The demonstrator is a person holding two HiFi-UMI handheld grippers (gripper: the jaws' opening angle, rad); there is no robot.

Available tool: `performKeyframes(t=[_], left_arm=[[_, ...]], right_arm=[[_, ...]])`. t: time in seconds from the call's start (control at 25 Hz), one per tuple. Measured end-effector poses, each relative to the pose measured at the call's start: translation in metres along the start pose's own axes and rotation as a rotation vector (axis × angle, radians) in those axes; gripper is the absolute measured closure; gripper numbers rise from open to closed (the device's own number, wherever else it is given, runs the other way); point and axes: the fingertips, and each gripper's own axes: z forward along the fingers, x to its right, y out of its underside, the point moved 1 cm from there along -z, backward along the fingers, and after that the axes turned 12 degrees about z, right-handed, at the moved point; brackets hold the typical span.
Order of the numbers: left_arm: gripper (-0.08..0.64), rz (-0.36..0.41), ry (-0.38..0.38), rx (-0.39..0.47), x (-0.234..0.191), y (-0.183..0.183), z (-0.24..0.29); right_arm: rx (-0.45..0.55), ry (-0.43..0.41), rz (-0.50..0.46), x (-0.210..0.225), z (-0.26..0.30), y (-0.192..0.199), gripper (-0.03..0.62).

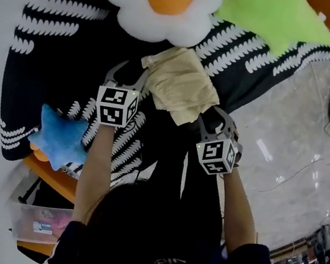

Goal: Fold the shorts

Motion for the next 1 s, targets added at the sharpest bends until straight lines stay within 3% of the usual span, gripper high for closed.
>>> performKeyframes(t=[0.12,0.2,0.28,0.32,0.36,0.44,0.52,0.6,0.68,0.84,1.0], left_arm=[[0.413,0.078,0.156,0.018,0.030,-0.044,0.020],[0.413,0.128,0.272,-0.009,0.056,-0.064,0.040],[0.414,0.171,0.318,-0.083,0.074,-0.069,0.063],[0.441,0.209,0.299,-0.133,0.079,-0.068,0.076],[0.534,0.261,0.261,-0.178,0.079,-0.065,0.087],[0.549,0.347,0.203,-0.221,0.075,-0.066,0.100],[0.551,0.360,0.187,-0.222,0.069,-0.067,0.102],[0.551,0.361,0.183,-0.219,0.065,-0.064,0.100],[0.549,0.340,0.181,-0.205,0.061,-0.064,0.095],[0.546,0.256,0.133,-0.126,0.062,-0.080,0.074],[0.546,0.165,0.009,0.000,0.048,-0.100,0.038]], right_arm=[[0.000,0.046,0.177,0.046,0.005,-0.004,0.440],[-0.039,0.017,0.296,0.059,0.018,-0.002,0.440],[-0.093,-0.047,0.383,0.059,0.033,0.004,0.473],[-0.111,-0.080,0.412,0.057,0.036,0.006,0.529],[-0.116,-0.111,0.436,0.056,0.035,0.008,0.546],[-0.115,-0.165,0.456,0.053,0.029,0.014,0.552],[-0.148,-0.172,0.423,0.055,0.019,0.035,0.554],[-0.240,-0.117,0.381,0.062,0.009,0.073,0.583],[-0.301,-0.087,0.404,0.067,-0.002,0.104,0.583],[-0.184,-0.067,0.554,0.080,-0.027,0.102,0.581],[0.035,-0.045,0.628,0.085,-0.045,0.043,0.581]])
